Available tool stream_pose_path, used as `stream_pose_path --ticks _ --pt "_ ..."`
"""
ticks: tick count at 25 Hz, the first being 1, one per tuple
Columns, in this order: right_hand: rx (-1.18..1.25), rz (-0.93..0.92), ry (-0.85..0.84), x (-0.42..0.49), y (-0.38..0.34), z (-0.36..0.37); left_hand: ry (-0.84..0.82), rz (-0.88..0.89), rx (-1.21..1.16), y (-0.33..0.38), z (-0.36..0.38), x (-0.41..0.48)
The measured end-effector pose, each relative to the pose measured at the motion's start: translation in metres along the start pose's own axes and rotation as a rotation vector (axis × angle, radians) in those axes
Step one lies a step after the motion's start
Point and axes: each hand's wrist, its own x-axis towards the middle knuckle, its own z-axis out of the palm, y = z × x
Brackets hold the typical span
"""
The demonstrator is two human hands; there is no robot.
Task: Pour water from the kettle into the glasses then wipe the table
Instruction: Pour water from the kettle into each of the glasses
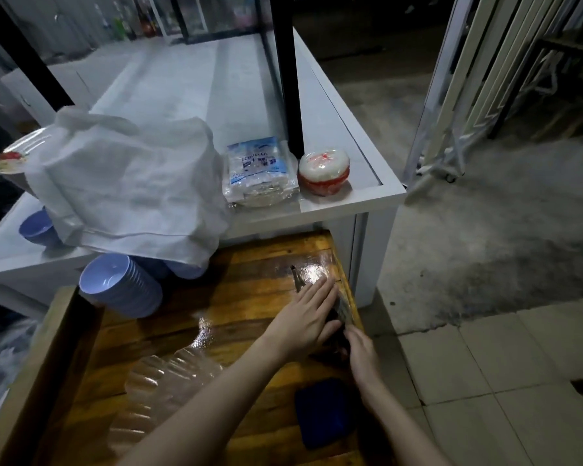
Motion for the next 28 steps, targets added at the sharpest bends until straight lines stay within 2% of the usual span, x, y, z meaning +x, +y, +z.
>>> stream_pose_path --ticks 5,12,18,24,28 --pt "0.097 -0.05 0.134 -0.005 -0.013 -0.026 0.072 0.003 -0.028 0.02 0.013 -0.01" --pt "0.156 -0.102 0.19 -0.024 -0.028 -0.034 0.165 -0.033 -0.079 0.044 0.008 -0.025" --pt "0.069 -0.203 0.12 -0.071 -0.055 -0.026 0.26 -0.059 -0.117 0.057 -0.015 -0.068" --pt "-0.042 -0.199 0.058 -0.11 -0.046 -0.008 0.361 -0.043 -0.144 0.059 -0.021 -0.134" --pt "-0.077 -0.228 0.038 -0.144 -0.033 0.008 0.342 -0.028 -0.193 0.061 -0.019 -0.176"
